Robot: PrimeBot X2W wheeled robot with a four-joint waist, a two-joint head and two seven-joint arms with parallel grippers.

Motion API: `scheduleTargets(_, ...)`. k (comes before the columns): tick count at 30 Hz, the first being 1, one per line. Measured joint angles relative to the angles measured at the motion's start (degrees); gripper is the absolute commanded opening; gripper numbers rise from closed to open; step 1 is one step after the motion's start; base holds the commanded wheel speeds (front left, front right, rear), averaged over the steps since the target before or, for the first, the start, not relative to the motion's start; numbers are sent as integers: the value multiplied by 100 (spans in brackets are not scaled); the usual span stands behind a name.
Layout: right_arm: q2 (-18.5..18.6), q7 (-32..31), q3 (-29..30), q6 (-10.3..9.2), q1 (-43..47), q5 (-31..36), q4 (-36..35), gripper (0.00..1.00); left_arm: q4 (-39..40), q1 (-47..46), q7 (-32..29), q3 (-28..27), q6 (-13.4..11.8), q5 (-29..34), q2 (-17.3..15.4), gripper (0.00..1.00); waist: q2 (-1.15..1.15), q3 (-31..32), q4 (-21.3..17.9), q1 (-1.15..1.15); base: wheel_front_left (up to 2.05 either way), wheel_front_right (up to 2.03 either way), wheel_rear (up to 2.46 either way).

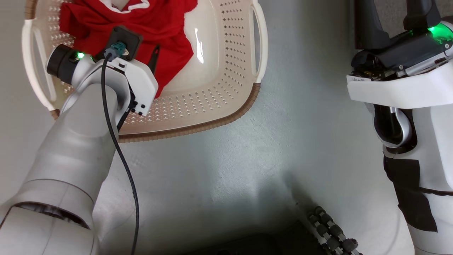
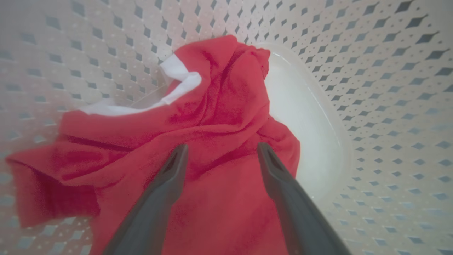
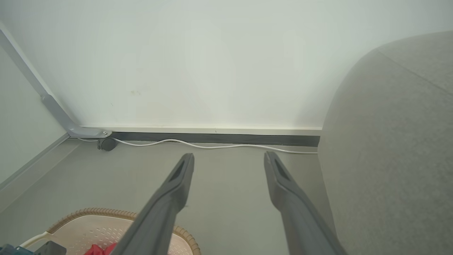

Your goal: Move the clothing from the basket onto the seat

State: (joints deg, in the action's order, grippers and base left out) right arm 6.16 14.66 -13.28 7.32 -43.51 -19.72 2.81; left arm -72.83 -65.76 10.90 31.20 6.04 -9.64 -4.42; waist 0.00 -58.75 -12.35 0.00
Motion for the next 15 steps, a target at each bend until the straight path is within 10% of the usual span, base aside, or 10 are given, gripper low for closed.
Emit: scheduleTargets(15, -57, 0, -1, 0, 45, 0, -84, 100, -125, -282, -784, 359, -4, 159, -97, 100, 0, -283, -153, 0, 0, 0, 0)
